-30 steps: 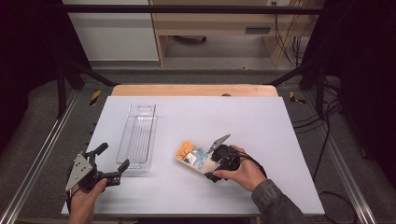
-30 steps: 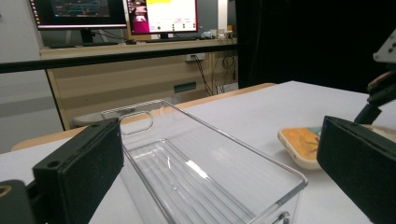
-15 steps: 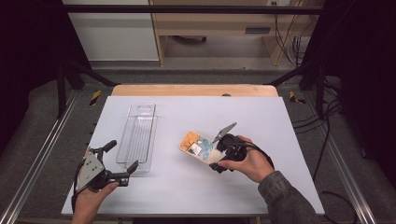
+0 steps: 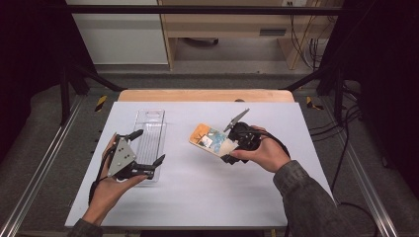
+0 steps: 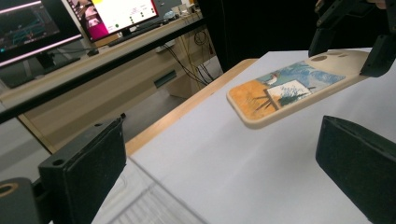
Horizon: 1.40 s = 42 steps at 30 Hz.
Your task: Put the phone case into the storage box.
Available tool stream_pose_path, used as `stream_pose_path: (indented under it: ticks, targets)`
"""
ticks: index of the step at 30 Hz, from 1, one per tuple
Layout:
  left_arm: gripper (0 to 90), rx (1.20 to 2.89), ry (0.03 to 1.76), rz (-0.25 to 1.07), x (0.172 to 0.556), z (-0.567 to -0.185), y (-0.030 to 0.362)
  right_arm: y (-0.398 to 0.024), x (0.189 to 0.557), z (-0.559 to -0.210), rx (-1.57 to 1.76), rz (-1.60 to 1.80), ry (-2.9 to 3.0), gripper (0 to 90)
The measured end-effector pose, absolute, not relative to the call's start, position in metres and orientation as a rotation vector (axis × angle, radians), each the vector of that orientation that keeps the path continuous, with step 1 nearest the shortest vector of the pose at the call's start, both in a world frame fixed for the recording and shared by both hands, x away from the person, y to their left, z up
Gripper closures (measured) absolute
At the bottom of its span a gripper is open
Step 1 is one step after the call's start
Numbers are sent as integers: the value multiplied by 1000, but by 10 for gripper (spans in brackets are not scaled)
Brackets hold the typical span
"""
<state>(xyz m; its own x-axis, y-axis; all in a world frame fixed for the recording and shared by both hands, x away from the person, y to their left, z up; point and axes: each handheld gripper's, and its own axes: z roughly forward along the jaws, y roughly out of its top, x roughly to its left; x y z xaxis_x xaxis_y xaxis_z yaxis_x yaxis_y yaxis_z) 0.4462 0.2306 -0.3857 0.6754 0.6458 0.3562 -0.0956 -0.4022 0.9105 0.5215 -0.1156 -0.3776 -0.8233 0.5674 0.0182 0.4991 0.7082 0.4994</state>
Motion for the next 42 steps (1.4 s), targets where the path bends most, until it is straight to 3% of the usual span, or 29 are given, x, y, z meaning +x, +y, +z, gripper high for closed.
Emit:
stream_pose_path:
  ticks: [16, 42]
  targets:
    - [21, 1922, 305, 912, 469, -370, 184, -108, 537, -353, 898, 699, 2812, 120]
    - [23, 1968, 243, 977, 470, -377, 158, -95, 537, -340, 849, 689, 2841, 120]
